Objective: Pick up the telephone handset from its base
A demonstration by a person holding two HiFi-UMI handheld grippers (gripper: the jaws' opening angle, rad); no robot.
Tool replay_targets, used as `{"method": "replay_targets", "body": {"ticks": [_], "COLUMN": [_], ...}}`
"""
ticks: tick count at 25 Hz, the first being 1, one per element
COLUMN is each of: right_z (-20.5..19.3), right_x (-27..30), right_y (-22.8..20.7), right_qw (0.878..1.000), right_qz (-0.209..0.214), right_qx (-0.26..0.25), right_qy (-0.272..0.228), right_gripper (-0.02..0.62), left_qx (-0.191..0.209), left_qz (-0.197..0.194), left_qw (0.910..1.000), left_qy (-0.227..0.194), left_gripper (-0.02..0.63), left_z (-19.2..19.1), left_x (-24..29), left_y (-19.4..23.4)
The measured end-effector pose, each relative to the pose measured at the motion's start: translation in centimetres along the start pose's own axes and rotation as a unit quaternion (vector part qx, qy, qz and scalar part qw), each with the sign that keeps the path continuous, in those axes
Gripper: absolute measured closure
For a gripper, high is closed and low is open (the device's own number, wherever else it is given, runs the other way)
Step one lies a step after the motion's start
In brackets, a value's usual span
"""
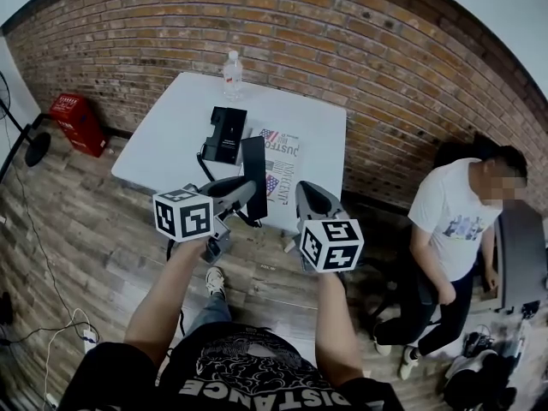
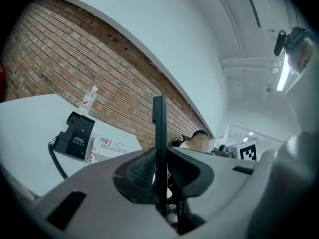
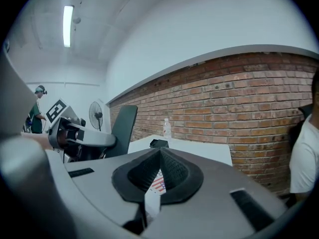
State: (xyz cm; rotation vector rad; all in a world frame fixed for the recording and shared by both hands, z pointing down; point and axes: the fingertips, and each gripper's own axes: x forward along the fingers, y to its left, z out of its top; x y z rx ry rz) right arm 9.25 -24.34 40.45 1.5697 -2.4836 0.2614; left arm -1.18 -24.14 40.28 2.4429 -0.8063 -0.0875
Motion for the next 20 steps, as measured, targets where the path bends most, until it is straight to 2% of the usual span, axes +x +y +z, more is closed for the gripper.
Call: {"method": "replay_targets", "body": {"ticks": [20], "right_z": [0.4], "right_x": [-2.6], "right_y": [-0.1], "right_qw": [1.0], "right_qz": [-0.007], "right_qx": [0.007], "right_qy": [-0.01], "right_gripper": [0.595], "left_qx": [0.005], "left_qz": [0.014], "left_qw": [0.9999], "left_qy": [0.005], "left_gripper": [0.532], "left_z": [-1.0], "left_x": [-0.3], "left_y": [-0.8]}}
